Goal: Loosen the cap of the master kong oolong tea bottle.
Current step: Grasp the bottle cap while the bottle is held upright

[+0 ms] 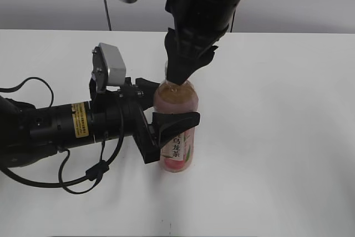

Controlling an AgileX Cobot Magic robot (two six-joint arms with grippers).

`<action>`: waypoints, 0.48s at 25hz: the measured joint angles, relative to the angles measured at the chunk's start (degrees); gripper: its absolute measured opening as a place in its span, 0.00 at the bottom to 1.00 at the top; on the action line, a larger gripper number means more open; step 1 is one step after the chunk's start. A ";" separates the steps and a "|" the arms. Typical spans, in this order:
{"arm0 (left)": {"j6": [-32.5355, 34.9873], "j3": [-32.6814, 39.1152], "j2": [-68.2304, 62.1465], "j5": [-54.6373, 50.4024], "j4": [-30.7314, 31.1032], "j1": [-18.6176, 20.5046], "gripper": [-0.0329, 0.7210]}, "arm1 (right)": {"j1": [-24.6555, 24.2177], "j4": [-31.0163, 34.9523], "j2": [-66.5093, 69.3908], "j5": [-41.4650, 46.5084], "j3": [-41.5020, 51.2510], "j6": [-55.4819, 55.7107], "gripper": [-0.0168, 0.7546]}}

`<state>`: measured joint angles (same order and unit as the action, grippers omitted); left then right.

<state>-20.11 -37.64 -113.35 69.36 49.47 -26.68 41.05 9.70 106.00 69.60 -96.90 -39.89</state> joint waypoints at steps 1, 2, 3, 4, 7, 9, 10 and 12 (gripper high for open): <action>0.06 0.00 0.00 0.05 0.00 0.00 0.65 | 0.00 0.00 -0.05 0.00 0.00 -3.32 0.39; 0.12 0.00 0.00 0.05 0.06 0.00 0.65 | 0.00 -0.04 -0.05 0.00 0.00 -6.66 0.39; 0.11 0.00 0.00 0.05 0.11 0.00 0.65 | 0.00 -0.06 -0.05 -0.05 0.00 -10.17 0.39; 0.16 0.00 0.00 0.05 0.10 0.00 0.65 | 0.00 -0.11 -0.05 -0.05 0.00 -13.46 0.39; 0.27 0.00 0.00 0.11 0.35 0.00 0.65 | 0.00 -0.11 -0.05 -0.09 0.00 -26.36 0.39; 0.42 0.00 0.00 0.15 0.41 0.00 0.65 | 0.00 -0.11 -0.11 -0.09 0.00 -35.17 0.39; 0.47 0.00 0.00 0.16 0.47 0.00 0.65 | 0.00 -0.11 -0.11 -0.09 0.00 -39.22 0.39; 0.53 0.00 0.00 0.16 0.47 0.00 0.65 | 0.00 -0.11 -0.11 -0.23 0.00 -46.49 0.39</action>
<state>-19.58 -37.64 -113.35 69.52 49.94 -26.68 41.05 9.59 105.90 69.37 -96.90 -86.39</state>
